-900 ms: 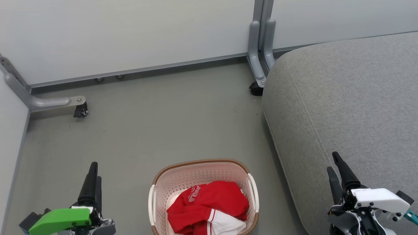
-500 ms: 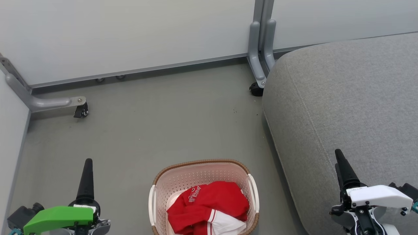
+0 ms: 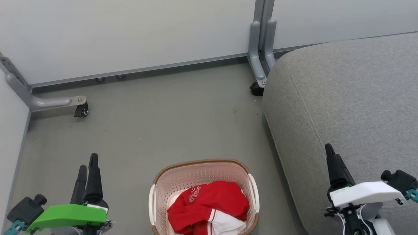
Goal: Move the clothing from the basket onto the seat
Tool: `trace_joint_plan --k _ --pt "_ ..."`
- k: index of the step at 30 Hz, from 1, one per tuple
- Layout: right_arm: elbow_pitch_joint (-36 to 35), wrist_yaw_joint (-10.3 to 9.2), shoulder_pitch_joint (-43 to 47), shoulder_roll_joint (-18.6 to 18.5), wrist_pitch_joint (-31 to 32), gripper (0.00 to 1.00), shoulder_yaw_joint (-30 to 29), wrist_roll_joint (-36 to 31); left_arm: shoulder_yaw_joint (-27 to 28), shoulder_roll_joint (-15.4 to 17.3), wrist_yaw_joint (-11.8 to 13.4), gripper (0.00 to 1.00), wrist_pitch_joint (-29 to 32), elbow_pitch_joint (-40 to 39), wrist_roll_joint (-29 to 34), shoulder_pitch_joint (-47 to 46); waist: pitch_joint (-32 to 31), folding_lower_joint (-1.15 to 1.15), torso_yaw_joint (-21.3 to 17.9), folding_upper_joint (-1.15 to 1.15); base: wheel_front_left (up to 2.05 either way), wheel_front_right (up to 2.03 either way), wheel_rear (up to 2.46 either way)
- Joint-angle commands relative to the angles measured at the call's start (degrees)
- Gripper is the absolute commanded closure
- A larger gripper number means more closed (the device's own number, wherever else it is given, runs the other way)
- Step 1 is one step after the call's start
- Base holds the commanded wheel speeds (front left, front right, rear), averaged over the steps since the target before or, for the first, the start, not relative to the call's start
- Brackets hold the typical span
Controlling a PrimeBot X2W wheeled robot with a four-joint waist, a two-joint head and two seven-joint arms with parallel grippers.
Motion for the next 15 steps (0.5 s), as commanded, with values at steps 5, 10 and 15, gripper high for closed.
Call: trace_joint_plan --k 5,10,15 --pt "-1.57 0.01 0.24 -0.39 -1.48 0.00 0.98 -4.69 -0.40 0.85 -0.24 0.00 -1.43 -2.18 5.71 0.43 0.06 0.00 -0.07 0.00 0.00 0.00 0.00" --pt "-1.74 0.02 0.36 -0.43 -2.45 0.00 1.45 -9.24 -1.09 1.11 -0.27 0.00 -2.36 -2.80 9.89 0.98 0.13 0.00 -0.11 0.00 0.00 0.00 0.00" --pt "-1.63 0.02 0.58 -0.47 -3.35 0.00 1.26 -12.41 -1.48 1.18 -0.29 0.00 -3.30 -2.77 12.97 1.48 0.18 0.00 0.05 0.00 0.00 0.00 0.00"
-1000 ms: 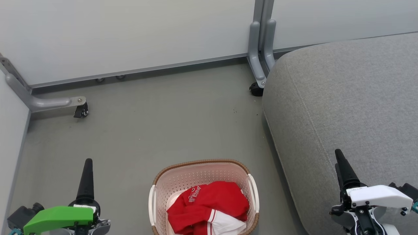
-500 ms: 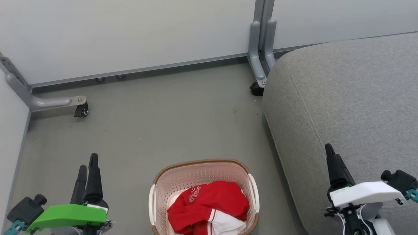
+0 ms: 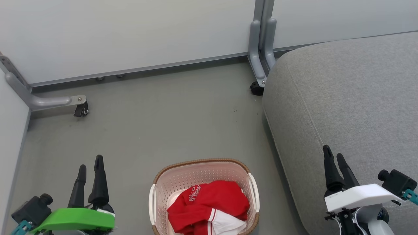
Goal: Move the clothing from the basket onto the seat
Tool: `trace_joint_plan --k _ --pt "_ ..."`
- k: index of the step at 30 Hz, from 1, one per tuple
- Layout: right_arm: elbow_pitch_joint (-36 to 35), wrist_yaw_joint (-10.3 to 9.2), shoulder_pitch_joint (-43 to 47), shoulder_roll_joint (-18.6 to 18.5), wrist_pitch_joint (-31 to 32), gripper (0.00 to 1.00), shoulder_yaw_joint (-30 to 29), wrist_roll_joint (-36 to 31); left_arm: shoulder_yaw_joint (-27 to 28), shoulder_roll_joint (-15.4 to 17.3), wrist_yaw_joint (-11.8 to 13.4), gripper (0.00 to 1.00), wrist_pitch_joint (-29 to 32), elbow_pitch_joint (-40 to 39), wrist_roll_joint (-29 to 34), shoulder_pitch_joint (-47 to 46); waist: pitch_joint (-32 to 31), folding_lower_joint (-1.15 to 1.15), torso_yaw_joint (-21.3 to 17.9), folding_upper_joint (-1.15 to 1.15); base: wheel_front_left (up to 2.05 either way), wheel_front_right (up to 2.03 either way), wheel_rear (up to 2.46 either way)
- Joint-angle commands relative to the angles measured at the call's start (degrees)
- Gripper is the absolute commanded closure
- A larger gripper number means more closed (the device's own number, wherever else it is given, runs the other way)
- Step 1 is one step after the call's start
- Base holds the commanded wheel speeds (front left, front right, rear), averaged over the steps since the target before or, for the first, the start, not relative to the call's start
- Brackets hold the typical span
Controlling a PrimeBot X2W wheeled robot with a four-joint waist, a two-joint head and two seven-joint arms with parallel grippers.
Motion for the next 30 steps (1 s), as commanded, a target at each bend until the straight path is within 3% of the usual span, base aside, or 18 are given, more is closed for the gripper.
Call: trace_joint_plan --k 1,30 --pt "-0.90 0.02 -0.21 -0.28 -0.69 0.00 0.22 -2.13 -0.35 0.53 -0.27 0.00 -0.69 -0.42 1.08 0.13 0.01 0.00 0.06 0.00 0.00 0.00 0.00" --pt "-3.18 0.02 2.13 -0.46 -5.04 0.00 5.08 -19.89 -1.92 1.92 -0.38 0.00 -5.00 -1.84 16.84 1.65 0.00 0.00 -0.20 0.00 0.00 0.00 0.00"
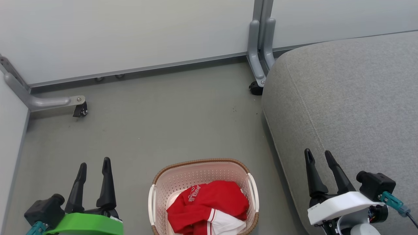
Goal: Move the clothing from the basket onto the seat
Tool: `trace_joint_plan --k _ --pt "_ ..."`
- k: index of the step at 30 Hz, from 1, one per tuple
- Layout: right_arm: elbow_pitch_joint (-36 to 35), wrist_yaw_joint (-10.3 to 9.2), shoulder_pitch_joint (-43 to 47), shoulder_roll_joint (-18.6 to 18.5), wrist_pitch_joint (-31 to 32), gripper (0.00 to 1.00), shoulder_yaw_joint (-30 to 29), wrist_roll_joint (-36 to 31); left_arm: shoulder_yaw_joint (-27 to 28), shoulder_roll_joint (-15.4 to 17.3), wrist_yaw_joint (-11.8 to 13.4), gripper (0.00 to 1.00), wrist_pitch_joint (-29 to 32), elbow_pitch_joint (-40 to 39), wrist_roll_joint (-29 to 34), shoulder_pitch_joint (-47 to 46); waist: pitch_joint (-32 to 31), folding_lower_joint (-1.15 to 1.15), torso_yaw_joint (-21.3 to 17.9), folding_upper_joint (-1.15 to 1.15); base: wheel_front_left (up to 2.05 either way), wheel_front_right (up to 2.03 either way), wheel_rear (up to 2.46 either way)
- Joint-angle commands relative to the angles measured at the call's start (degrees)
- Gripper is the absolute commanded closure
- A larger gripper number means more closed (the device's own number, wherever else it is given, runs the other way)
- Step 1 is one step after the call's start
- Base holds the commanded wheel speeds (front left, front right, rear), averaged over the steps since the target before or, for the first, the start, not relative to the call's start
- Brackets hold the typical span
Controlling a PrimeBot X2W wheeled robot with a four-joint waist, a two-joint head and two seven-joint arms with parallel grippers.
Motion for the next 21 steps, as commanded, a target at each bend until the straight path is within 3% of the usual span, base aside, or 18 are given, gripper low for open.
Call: trace_joint_plan --k 1,21 --pt "-0.63 0.01 0.47 -0.28 -0.57 0.00 0.16 -1.36 -0.28 0.79 -0.24 0.00 -0.46 -0.68 1.50 0.31 -0.09 0.00 0.02 0.00 0.00 0.00 0.00" --pt "-1.29 0.02 1.44 -0.39 -3.01 0.00 0.45 -9.29 -2.55 1.62 -0.30 0.00 -2.89 -1.36 9.84 2.25 -0.62 0.00 -0.39 0.00 0.00 0.00 0.00"
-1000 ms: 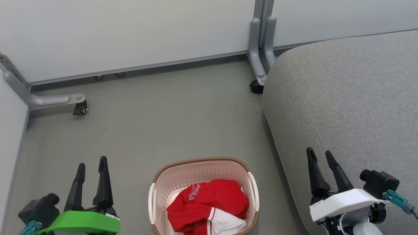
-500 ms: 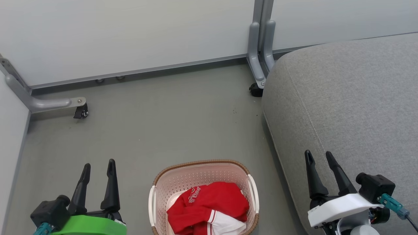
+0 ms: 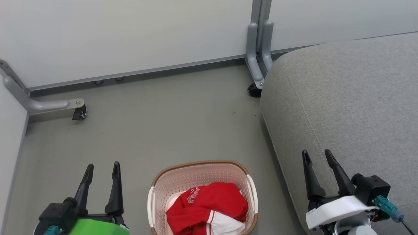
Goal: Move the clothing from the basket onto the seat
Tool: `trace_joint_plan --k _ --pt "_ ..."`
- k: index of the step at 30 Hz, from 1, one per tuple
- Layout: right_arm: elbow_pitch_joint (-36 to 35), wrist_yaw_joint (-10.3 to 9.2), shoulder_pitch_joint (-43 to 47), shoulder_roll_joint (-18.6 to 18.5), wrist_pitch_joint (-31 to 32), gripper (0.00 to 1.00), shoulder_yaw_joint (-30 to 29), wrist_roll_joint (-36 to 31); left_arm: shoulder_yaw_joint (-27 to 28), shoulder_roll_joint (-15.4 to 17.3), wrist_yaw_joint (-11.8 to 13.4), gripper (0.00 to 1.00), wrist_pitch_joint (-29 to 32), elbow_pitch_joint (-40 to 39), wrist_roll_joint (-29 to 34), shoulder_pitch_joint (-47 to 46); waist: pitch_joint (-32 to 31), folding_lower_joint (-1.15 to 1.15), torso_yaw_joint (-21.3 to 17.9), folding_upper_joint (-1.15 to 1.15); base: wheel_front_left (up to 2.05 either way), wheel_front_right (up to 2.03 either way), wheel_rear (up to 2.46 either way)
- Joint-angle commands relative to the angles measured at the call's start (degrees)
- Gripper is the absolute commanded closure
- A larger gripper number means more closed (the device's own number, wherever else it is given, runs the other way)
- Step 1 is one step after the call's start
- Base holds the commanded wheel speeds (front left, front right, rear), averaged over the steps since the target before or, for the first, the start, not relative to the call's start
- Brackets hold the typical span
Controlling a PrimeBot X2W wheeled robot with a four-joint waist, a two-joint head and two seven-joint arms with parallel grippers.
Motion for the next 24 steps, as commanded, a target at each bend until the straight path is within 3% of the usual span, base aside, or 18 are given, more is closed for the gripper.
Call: trace_joint_plan --k 1,24 --pt "-0.50 0.02 0.67 -0.30 -0.54 0.00 0.22 -1.48 -0.11 0.41 -0.25 0.00 -0.48 -0.51 1.43 0.79 0.00 0.00 -0.04 0.00 0.00 0.00 0.00" --pt "-1.59 0.01 1.15 -0.37 -2.54 0.00 1.25 -8.84 -0.86 1.02 -0.33 0.00 -2.50 -1.22 8.91 1.49 0.18 0.00 0.00 0.00 0.00 0.00 0.00"
